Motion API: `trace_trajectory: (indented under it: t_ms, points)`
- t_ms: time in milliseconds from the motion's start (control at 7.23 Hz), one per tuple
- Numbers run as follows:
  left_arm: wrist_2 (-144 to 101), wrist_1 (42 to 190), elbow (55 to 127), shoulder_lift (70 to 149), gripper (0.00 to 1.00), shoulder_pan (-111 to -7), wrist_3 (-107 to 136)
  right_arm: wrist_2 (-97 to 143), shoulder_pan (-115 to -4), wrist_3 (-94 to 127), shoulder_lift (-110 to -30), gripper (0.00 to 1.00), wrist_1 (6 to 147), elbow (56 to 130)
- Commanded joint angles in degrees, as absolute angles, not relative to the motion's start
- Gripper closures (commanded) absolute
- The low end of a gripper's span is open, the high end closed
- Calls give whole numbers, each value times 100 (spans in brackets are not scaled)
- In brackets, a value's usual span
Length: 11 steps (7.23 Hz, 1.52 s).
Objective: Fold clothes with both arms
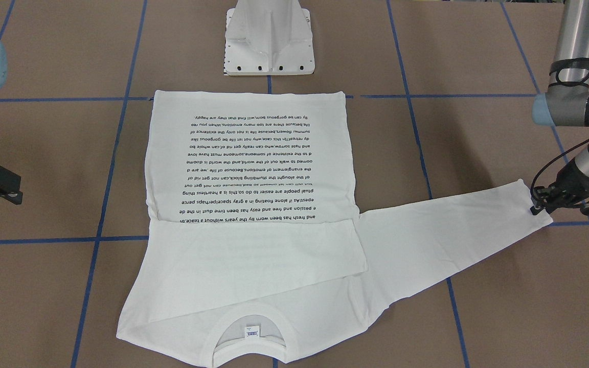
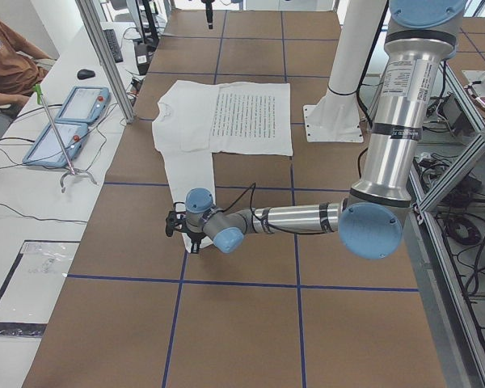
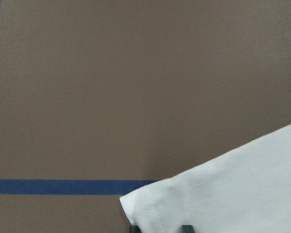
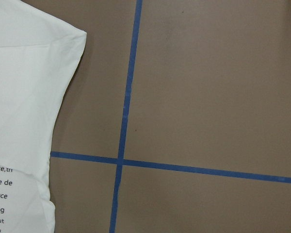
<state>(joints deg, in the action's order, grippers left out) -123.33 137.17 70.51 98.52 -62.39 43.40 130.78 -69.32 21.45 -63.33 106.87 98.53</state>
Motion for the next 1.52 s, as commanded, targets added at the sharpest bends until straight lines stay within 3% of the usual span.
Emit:
trace_trajectory:
  t_ms: [0,692,968,1383]
  points:
    - [-12375,13702,7188,9853,100,-6240,4351,13078,-6943,2145,-6337,0,10688,9853]
    - [-12603,13299,8320,9861,100,-6240,4753,13096,-6961,2145,-6485,0,10653,9870]
    - [-12604,12371,8595,10665,100,-6057,5280,13026,-6961,2197,-6897,0,10609,10133]
    - [-12560,11777,8404,12290,100,-5425,6690,13017,-6961,2197,-7451,0,9918,10170]
